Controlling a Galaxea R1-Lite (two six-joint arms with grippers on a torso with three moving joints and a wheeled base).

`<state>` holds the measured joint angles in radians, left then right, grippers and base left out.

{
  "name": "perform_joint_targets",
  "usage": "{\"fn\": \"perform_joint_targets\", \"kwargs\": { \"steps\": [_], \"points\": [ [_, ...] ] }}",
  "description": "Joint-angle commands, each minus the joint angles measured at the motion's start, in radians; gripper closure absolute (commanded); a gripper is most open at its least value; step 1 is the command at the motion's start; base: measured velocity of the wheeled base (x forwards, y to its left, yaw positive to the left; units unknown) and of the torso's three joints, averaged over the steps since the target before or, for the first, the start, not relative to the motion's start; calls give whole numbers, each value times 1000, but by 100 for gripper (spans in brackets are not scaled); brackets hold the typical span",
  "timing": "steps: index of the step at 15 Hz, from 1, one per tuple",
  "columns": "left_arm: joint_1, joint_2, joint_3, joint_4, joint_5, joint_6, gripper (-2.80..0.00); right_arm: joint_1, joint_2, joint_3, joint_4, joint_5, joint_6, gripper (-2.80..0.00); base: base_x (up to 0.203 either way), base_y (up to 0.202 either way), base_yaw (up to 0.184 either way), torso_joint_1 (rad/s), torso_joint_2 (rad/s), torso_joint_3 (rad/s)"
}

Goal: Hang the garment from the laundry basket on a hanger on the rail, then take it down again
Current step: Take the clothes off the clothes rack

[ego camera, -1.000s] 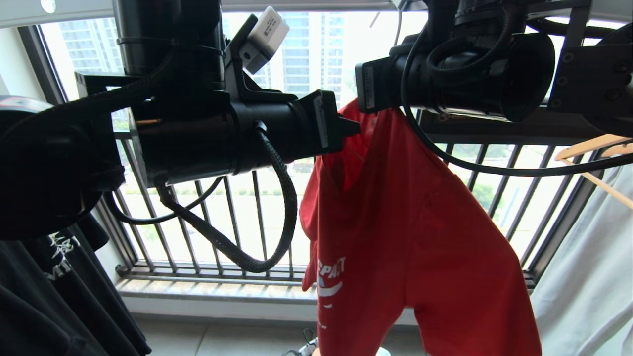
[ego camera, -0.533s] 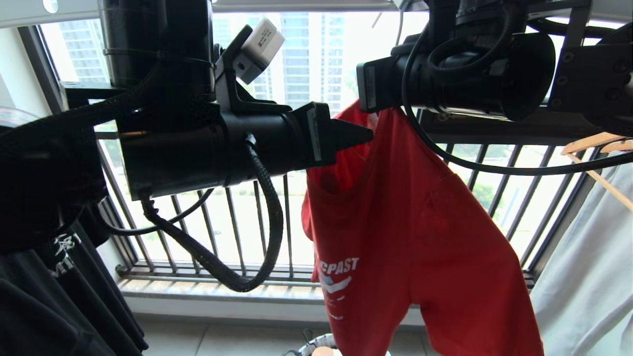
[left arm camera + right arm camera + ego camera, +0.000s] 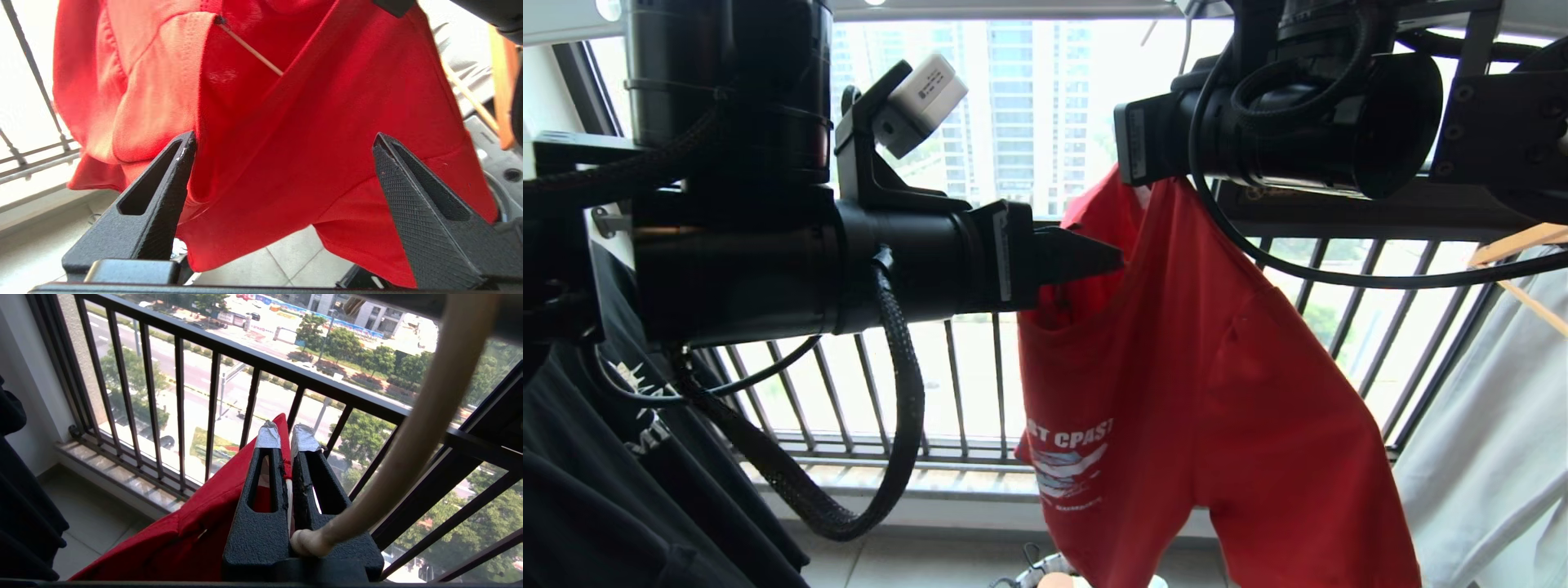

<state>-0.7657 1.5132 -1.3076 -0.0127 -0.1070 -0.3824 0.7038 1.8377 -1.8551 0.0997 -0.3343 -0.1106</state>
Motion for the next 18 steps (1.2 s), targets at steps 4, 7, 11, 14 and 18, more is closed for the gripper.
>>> {"fn": "perform_joint_targets", "kwargs": {
  "steps": [4, 7, 11, 14, 18],
  "points": [
    [0, 19, -30, 37, 112, 53, -280, 2, -8, 0, 2, -2, -3, 0, 0, 0, 0, 0, 0, 0],
    [0, -18, 9, 39, 116, 47, -280, 2, -9, -1, 2, -2, -3, 0, 0, 0, 0, 0, 0, 0],
    [-3, -63, 86, 37, 105, 43, 0, 2, -9, 1, 2, -2, -3, 0, 0, 0, 0, 0, 0, 0],
    [-3, -81, 150, 36, -30, 44, 0, 2, -11, 0, 2, -2, -3, 0, 0, 0, 0, 0, 0, 0],
    [15, -50, 182, -62, -173, 32, 0, 2, -15, 1, 2, 0, -1, 0, 0, 0, 0, 0, 0, 0]
  ]
}}
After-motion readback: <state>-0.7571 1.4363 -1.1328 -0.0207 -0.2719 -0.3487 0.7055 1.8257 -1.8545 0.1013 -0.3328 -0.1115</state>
